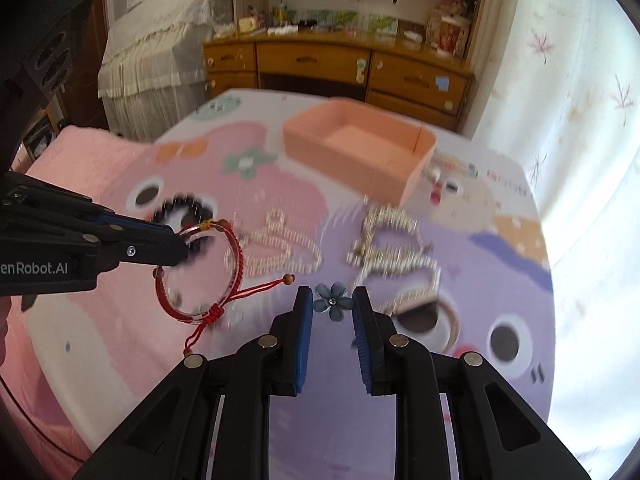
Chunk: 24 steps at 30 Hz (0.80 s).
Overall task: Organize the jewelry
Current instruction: 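Carry both items into the pink box and open both tools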
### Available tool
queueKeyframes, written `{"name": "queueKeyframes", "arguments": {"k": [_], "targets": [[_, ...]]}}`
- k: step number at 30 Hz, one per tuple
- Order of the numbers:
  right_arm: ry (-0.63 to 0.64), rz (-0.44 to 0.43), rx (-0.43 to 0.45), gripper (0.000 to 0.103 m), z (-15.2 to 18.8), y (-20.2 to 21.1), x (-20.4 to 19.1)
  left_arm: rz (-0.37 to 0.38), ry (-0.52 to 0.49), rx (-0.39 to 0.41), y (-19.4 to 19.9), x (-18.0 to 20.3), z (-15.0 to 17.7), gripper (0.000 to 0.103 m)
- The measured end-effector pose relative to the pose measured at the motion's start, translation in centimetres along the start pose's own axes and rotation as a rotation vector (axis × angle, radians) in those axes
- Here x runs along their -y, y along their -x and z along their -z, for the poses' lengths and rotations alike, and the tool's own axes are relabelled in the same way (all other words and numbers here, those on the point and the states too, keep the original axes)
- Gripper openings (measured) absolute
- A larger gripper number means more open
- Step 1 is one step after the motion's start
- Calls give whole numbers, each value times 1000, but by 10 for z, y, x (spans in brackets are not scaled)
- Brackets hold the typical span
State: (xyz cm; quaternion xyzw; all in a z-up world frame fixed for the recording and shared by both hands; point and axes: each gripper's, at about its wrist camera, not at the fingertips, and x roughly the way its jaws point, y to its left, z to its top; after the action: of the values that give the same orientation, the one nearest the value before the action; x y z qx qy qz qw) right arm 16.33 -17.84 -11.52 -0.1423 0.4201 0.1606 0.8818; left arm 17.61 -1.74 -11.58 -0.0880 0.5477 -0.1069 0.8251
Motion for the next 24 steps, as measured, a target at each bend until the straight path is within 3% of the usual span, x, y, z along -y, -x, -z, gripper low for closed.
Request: {"name": "queueKeyframes", "arguments": {"k": [5, 12, 17, 21, 24], "targets": [[-68, 29, 99, 20, -43, 3, 20, 13, -23, 105, 14, 0, -62, 8], [-137, 45, 167, 20, -93, -14, 49, 6, -43, 241, 14, 2, -143, 8], [-133, 80, 163, 20, -120, -43, 59, -9, -60, 242, -11, 5, -189, 8], [-133, 71, 174, 20, -133, -68, 63, -5, -25, 245, -34, 0, -204, 8], [-126, 75, 155, 31, -141, -84, 65, -29, -25, 221, -52, -1, -213, 8]]}}
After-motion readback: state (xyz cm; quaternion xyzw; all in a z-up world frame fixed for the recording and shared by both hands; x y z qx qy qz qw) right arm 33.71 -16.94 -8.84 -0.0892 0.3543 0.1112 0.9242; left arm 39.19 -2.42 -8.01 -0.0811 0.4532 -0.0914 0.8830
